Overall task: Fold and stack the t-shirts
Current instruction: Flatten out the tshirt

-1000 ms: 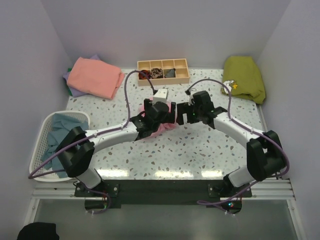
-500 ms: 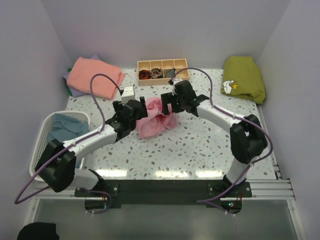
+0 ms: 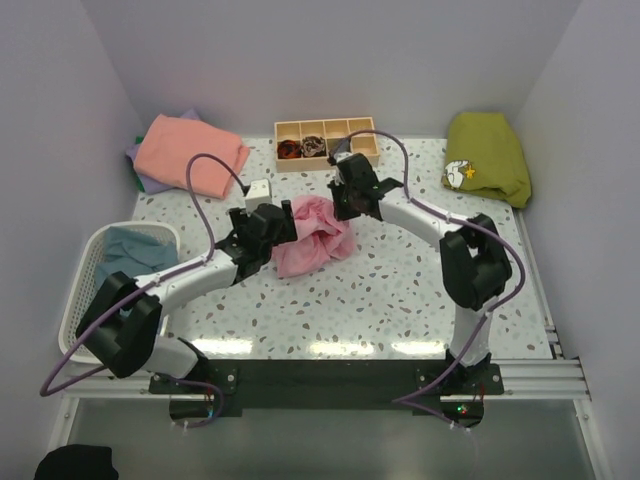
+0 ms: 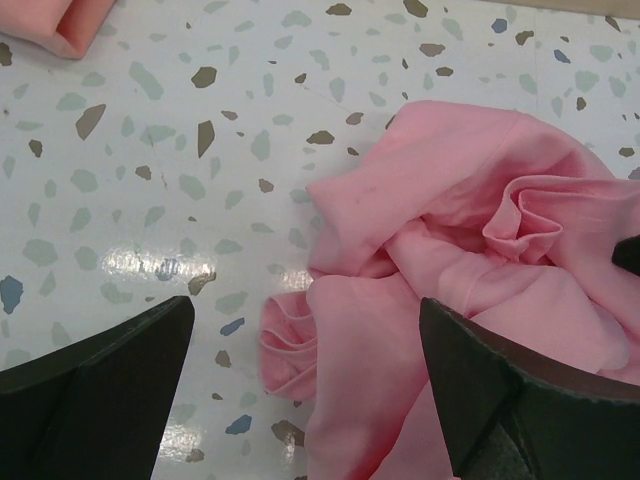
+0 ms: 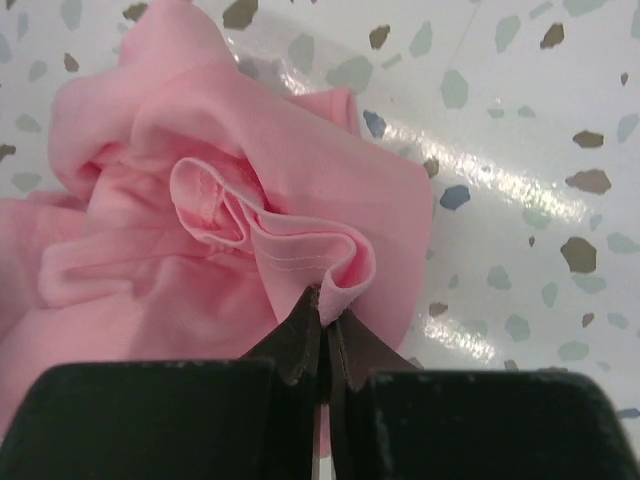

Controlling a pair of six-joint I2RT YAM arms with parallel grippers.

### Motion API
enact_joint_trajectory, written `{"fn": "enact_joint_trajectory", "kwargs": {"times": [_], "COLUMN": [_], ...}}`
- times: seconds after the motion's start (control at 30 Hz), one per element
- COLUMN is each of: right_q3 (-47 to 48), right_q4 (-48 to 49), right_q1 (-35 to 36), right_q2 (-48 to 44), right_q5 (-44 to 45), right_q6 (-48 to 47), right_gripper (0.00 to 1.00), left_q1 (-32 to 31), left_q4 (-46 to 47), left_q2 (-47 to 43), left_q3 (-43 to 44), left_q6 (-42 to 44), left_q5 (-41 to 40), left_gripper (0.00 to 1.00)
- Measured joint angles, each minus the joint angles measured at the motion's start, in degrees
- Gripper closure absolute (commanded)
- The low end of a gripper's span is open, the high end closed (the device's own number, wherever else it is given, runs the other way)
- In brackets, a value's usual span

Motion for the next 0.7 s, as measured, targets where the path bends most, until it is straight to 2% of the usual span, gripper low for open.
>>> {"fn": "enact_joint_trajectory", "kwargs": {"times": [0.1,0.23,0.47,0.57,0.7], "right_q3": [-3.58,-9.09,-14.27,-16.76,-22.49], "right_q4": [0.5,-0.24,-2.27,-4.72,-8.28], "right_q1": [0.0,0.0,-0.09,-0.42,-0.66], "right_q2": [-2.67,-12.79,-42.66,-49.79,-52.87], "right_q5": [0.48,3.56,21.64,29.66,36.06], "right_q6": [-0.28,-1.16,-1.44,-0.31,1.79], "right_gripper": [1.0,1.0,1.0,1.0,1.0], "left_q1": [0.26,1.07,1.38,1.4,1.4], "left_q4": [1.38,1.79,2.78,3.39,4.11], "left_q2": [0.85,2.54,3.52,4.55,7.02], "left_q3": [-0.52,-0.96,-0.96,-0.94,-0.92], "left_q6": [-0.02,-0.02,-0.83,-0.94,-0.94], "left_q5": [1.25,2.69,5.42,6.58,8.37], "left_gripper": [0.0,0.0,0.0,0.0,0.0]}}
